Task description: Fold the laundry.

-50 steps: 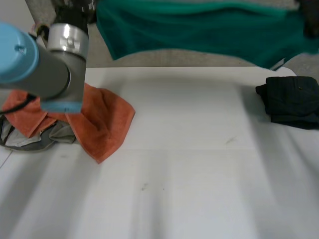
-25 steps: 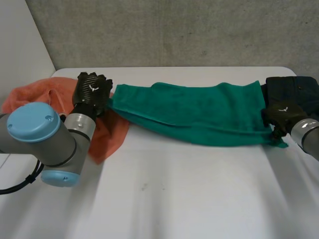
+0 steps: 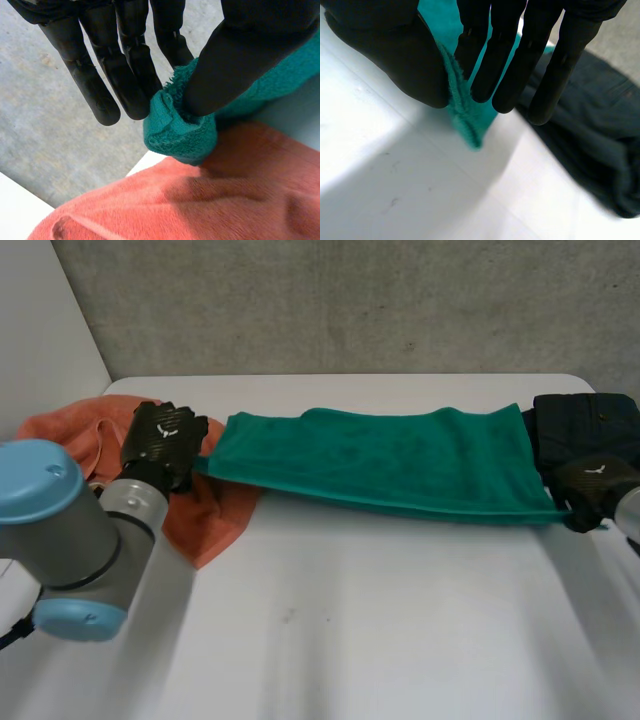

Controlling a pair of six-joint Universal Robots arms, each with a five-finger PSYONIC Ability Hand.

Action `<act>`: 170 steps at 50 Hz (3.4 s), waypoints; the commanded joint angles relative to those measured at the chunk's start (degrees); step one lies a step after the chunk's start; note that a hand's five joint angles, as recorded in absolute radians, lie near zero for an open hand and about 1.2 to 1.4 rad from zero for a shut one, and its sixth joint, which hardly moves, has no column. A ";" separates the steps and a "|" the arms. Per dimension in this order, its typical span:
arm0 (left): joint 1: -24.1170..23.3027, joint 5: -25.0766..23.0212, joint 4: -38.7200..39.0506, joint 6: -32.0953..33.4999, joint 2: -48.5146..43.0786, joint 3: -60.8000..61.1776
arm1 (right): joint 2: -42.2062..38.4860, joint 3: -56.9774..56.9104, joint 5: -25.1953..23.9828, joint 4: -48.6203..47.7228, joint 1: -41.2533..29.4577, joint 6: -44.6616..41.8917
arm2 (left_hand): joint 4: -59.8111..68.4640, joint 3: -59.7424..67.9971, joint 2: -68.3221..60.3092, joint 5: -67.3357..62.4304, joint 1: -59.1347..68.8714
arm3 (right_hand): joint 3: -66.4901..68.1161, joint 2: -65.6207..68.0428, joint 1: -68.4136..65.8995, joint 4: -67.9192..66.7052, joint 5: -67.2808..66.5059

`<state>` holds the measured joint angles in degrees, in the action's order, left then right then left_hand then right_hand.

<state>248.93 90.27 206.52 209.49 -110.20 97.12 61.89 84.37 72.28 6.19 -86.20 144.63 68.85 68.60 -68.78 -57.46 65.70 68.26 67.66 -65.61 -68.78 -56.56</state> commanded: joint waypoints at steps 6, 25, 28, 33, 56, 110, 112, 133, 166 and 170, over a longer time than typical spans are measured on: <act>-0.72 -0.26 -40.29 5.75 16.94 7.81 | 23.43 18.61 0.76 23.40 7.79 -34.28 | 11.15 11.40 -11.22 -12.54 14.30 | 11.74 12.34 -14.39 -11.22 -13.44; -2.48 0.53 -32.60 10.86 5.71 -0.34 | 16.26 15.48 0.06 8.60 4.65 -27.31 | 11.15 11.40 -11.22 -12.54 14.30 | 11.74 12.34 -14.39 -11.22 -13.44; -2.66 0.70 -28.64 10.07 2.11 -4.56 | 13.70 13.19 0.41 5.34 3.15 -25.54 | 11.15 11.40 -11.22 -12.54 14.30 | 11.74 12.34 -14.39 -11.22 -13.44; -2.66 0.61 -23.81 9.54 -4.74 -11.50 | 5.29 5.74 2.42 -3.44 -2.64 -22.82 | 11.15 11.40 -11.22 -12.54 14.30 | 11.74 12.34 -14.39 -11.22 -13.44; 0.77 0.97 0.64 5.06 -6.34 -35.69 | 7.28 -16.71 10.08 -27.55 -10.57 -5.41 | 11.15 11.40 -11.22 -12.54 14.30 | 11.74 12.34 -14.39 -11.22 -13.44; -0.20 1.32 -28.29 11.29 -3.69 -7.28 | 7.39 9.09 8.22 -5.20 -4.23 -27.73 | 11.15 11.40 -11.22 -12.54 14.30 | 11.74 12.34 -14.39 -11.22 -13.44; -0.02 1.67 -25.48 11.29 -6.51 -15.09 | 5.61 4.33 10.33 -7.14 -5.38 -26.86 | 11.15 11.40 -11.22 -12.54 14.30 | 11.74 12.34 -14.39 -11.22 -13.44; 2.70 2.46 7.14 1.45 -3.79 -35.96 | 9.92 -17.06 14.82 -36.16 -11.18 -7.25 | 11.15 11.40 -11.22 -12.54 14.30 | 11.74 12.34 -14.39 -11.22 -13.44; 5.60 -1.85 -44.04 7.76 10.07 12.03 | 18.08 21.52 8.76 11.28 -0.03 -33.07 | 11.15 11.40 -11.22 -12.54 14.30 | 11.74 12.34 -14.39 -11.22 -13.44; 5.60 -1.85 -50.86 11.72 14.30 13.79 | 22.57 24.43 8.32 17.10 3.93 -40.12 | 11.15 11.40 -11.22 -12.54 14.30 | 11.74 12.34 -14.39 -11.22 -13.44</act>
<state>253.98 88.46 171.22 215.69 -102.89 108.13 76.93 103.67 81.26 12.48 -88.57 116.13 68.88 68.73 -68.87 -57.99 65.73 68.52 67.66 -65.61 -68.82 -57.92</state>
